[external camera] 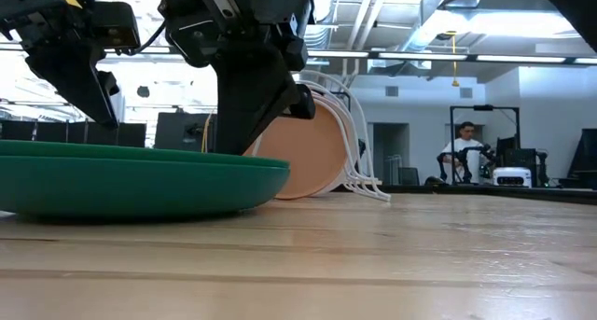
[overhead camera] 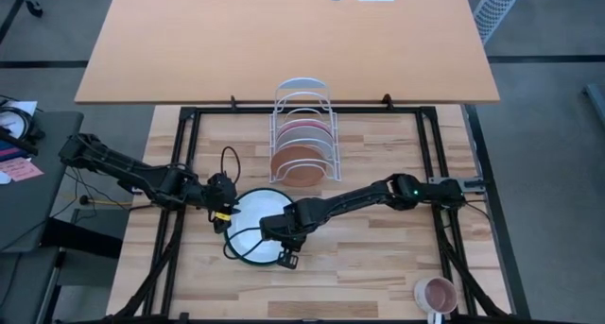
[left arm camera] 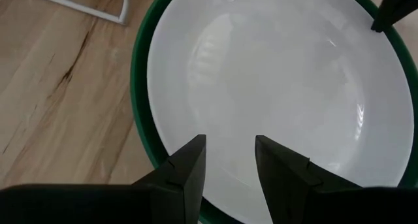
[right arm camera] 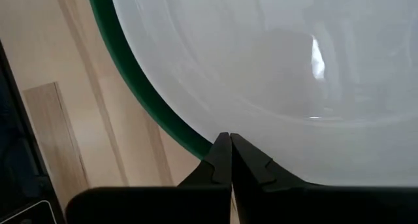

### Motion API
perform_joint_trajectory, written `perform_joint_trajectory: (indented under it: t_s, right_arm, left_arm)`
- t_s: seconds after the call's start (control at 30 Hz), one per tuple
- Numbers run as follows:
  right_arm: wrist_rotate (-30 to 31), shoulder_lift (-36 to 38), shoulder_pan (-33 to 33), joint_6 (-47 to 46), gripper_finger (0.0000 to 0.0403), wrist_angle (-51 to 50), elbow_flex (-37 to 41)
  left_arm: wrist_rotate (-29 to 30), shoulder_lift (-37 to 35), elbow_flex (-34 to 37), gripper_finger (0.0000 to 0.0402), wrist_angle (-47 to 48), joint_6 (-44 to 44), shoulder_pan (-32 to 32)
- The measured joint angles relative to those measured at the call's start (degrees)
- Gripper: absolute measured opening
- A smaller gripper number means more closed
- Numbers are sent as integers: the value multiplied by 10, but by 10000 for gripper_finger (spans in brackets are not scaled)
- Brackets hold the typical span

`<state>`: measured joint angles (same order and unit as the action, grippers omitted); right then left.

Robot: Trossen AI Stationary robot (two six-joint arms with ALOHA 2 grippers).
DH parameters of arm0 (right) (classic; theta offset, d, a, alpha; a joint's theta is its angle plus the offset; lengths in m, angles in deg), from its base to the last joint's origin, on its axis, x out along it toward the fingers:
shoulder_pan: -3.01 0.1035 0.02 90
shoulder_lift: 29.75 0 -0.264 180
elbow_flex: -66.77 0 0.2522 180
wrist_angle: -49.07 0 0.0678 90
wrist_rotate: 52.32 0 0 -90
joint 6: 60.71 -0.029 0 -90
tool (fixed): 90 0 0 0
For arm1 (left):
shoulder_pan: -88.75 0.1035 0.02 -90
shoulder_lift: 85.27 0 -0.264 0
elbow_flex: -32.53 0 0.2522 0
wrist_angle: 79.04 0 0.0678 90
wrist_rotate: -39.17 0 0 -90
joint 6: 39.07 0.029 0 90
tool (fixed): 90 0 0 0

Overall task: Sort dishes
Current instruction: Put the white plate on the dish rack

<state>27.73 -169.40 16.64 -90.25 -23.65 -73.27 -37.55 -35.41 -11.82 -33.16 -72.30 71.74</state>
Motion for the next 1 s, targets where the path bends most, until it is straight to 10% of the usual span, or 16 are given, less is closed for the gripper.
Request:
perform_joint_trajectory:
  t_s: [1.0]
  right_arm:
    - [-2, -3, 0, -15, 4, -16, 3]
  left_arm:
    - [2, 0, 0, 127, -7, 4, 0]
